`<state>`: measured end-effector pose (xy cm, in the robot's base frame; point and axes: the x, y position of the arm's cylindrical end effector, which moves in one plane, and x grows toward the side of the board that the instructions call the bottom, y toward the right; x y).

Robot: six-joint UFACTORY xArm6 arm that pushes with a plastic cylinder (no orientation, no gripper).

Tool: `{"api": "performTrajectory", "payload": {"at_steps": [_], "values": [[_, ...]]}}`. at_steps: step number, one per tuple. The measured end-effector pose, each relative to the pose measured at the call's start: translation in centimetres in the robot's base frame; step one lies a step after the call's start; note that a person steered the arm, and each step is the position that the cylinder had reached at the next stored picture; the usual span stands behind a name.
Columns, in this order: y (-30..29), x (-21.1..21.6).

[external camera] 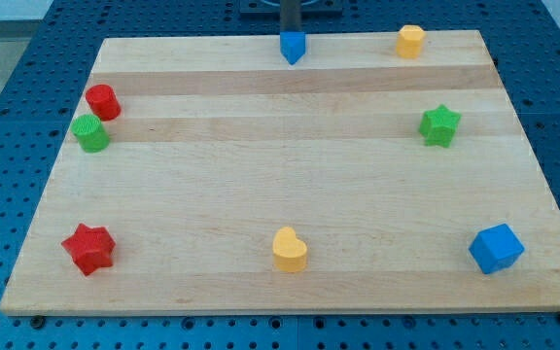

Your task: Slide the blue triangle to the right side of the green circle

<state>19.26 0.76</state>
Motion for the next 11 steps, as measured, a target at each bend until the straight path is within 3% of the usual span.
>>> {"api": "performTrajectory", "payload": {"at_steps": [5, 11], "values": [[-0.8, 2.5], [3.3, 13.9]]}}
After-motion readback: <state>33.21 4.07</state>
